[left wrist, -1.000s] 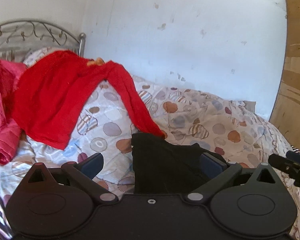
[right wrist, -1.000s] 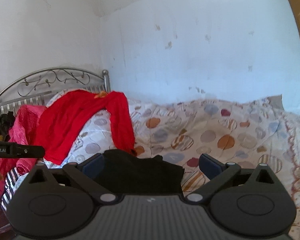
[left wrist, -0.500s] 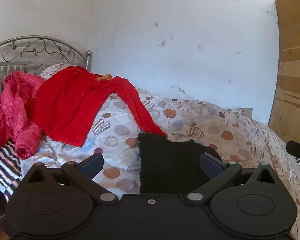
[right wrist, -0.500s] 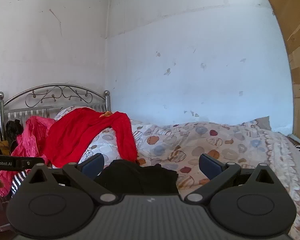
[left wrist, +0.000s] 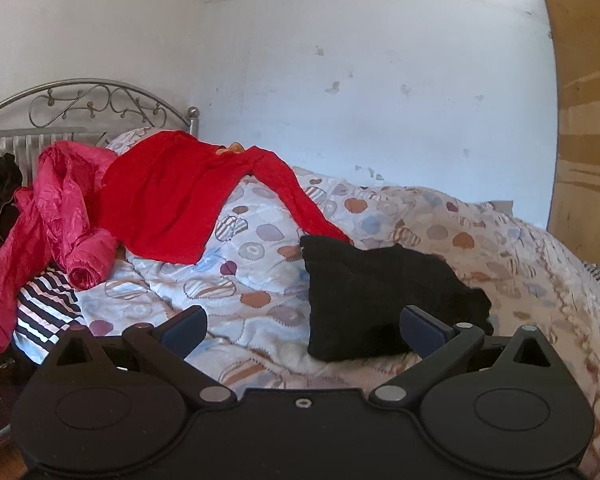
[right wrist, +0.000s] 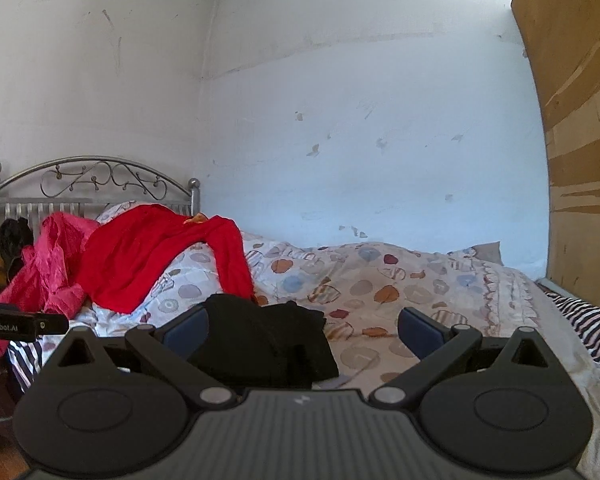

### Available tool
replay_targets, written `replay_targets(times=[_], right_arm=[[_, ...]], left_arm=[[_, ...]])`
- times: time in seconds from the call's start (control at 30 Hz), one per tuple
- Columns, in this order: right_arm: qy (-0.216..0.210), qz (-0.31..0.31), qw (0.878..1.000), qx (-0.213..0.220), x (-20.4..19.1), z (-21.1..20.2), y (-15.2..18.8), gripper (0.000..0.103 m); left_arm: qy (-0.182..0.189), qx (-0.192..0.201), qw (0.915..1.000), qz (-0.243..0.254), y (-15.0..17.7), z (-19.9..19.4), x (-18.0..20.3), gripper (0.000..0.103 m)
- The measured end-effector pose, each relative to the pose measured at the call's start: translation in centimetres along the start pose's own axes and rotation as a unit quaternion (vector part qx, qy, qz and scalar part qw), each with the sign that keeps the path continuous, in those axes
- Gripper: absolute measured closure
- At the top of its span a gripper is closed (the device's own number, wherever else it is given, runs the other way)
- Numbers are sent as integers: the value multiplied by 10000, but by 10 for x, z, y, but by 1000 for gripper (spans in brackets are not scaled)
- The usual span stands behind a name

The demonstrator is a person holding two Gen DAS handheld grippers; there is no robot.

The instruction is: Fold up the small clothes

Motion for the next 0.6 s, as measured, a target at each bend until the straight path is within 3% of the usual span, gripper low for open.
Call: replay_targets(times=[0.33,0.6], right_arm=[[116,154,9993,-308,-13,-5,45,0],[136,221,9988,-409,-14,-2,61,0]], left_arm=[[-78,-378,9993,-7,44,1,-10,1],[-136,-470,9988,32,55,4,-13,1]])
Point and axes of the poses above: each gripper's, at about its wrist camera, not at the fingertips, and z roughly the way its jaws point, x to its right, y to its underside, the point moved 7 cm from there along z, roughly the way its jaws point, and after that the axes turned 10 degrees about -z, right-handed, at the moved point
